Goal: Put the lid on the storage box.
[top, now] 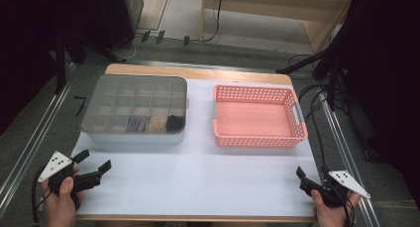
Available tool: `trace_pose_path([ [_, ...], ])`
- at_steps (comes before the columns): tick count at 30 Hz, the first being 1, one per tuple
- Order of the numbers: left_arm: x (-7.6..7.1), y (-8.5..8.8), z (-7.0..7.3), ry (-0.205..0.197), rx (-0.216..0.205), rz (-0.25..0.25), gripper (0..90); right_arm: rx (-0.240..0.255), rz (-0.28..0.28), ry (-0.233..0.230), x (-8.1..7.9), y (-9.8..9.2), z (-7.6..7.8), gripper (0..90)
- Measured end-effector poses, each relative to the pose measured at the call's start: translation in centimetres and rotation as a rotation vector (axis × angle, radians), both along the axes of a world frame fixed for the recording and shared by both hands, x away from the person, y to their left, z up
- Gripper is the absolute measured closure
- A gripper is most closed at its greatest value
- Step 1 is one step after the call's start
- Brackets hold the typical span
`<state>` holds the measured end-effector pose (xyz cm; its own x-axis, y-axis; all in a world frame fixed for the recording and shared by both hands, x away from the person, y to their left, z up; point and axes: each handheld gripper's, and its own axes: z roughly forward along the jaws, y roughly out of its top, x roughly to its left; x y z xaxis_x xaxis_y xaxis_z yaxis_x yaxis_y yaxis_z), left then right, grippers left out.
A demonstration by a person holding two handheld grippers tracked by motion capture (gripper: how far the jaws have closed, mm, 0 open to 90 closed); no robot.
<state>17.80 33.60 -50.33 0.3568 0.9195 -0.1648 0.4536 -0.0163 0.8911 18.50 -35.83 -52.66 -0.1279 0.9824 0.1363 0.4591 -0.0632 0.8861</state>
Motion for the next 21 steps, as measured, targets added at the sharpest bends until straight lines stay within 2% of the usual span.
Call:
trace_pose_path([
  [4,-0.03,-0.06,0.0,-0.005,0.009,-0.009,8.5,0.008,-0.004,0.0,-0.19,-0.45,-0.07,9.2],
  [10,-0.01,-0.05,-0.02,-0.004,0.005,-0.012,8.5,-0.018,0.012,-0.002,-0.28,-0.19,-0.3,10.3],
  [11,0.02,-0.05,-0.02,-0.002,0.004,-0.018,8.4,-0.02,0.003,-0.016,-0.43,-0.21,-0.43,13.6],
  [15,-0.02,-0.05,-0.01,-0.003,0.007,-0.025,8.5,-0.004,-0.005,-0.05,-0.86,-0.27,-0.47,13.4],
  [18,-0.07,-0.07,-0.01,-0.007,0.006,-0.029,8.5,-0.038,0.013,-0.048,-0.9,0.07,-0.5,13.4],
  [21,-0.1,-0.12,0.0,-0.009,0.01,-0.028,8.5,-0.047,0.017,-0.049,-0.88,0.08,-0.51,13.5],
])
